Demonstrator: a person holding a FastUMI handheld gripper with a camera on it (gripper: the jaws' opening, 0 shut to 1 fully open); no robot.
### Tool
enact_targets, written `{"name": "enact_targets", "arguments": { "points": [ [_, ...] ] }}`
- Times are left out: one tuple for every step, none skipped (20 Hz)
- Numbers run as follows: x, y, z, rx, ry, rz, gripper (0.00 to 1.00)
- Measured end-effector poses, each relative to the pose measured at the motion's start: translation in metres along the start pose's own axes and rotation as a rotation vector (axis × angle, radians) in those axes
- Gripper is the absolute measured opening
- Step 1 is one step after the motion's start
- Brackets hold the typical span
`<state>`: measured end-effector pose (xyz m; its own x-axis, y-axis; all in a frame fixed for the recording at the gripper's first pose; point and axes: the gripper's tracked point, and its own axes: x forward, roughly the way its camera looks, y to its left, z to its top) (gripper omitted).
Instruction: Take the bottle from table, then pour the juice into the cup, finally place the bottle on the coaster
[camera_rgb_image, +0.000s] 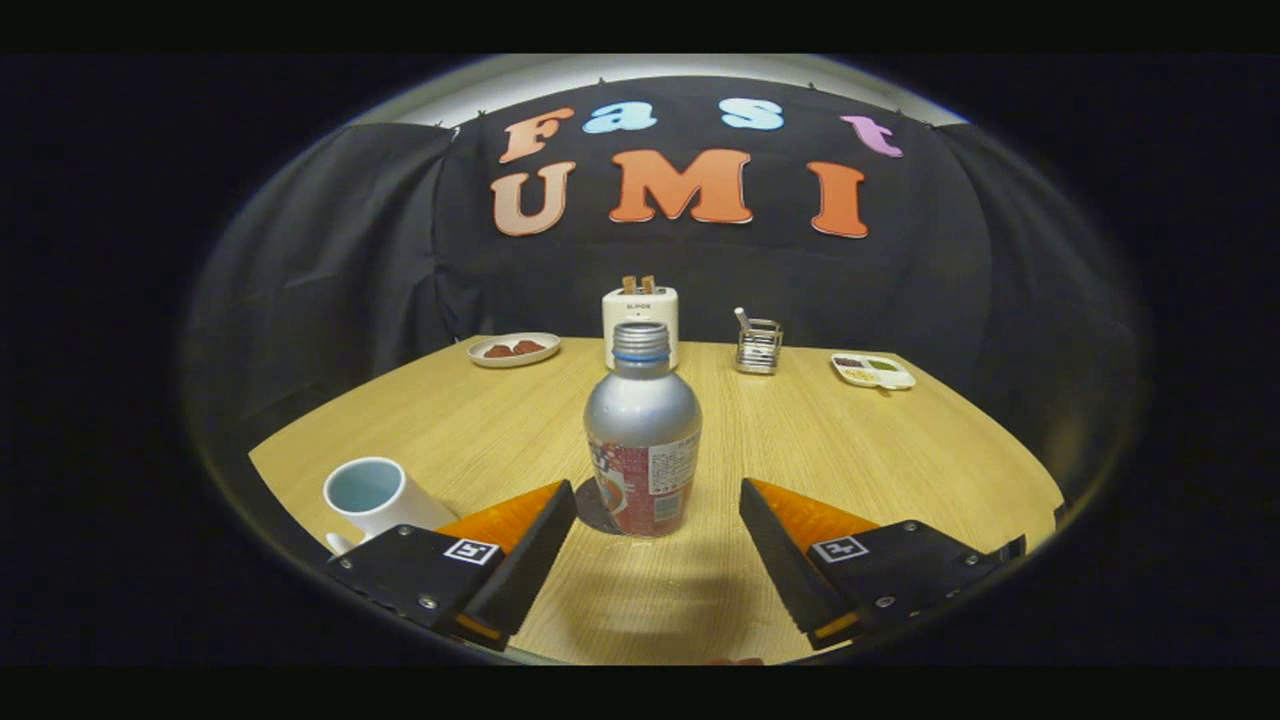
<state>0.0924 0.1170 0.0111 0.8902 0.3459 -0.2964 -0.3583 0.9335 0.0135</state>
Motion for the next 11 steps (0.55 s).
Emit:
{"name": "enact_targets", "arguments": {
  "points": [
    [-0.008,-0.001,0.003,-0.008,-0.013,-0.004,0.97],
    [-0.015,-0.003,0.007,-0.016,-0.025,-0.009,0.98],
    [-0.023,-0.004,0.011,-0.019,-0.043,-0.014,0.97],
    [-0.031,-0.006,0.014,-0.017,-0.057,-0.019,0.98],
    [-0.038,-0.007,0.014,-0.013,-0.067,-0.022,0.97],
    [-0.044,-0.007,0.014,-0.013,-0.076,-0.025,0.97],
    [-0.049,-0.007,0.013,-0.014,-0.085,-0.029,0.97],
    [-0.053,-0.008,0.012,-0.017,-0.089,-0.034,0.97],
    [-0.056,-0.009,0.009,-0.023,-0.091,-0.039,0.97],
    [-0.058,-0.009,0.007,-0.031,-0.090,-0.045,0.97],
    [-0.059,-0.010,0.004,-0.037,-0.088,-0.050,0.97]
  ]
}}
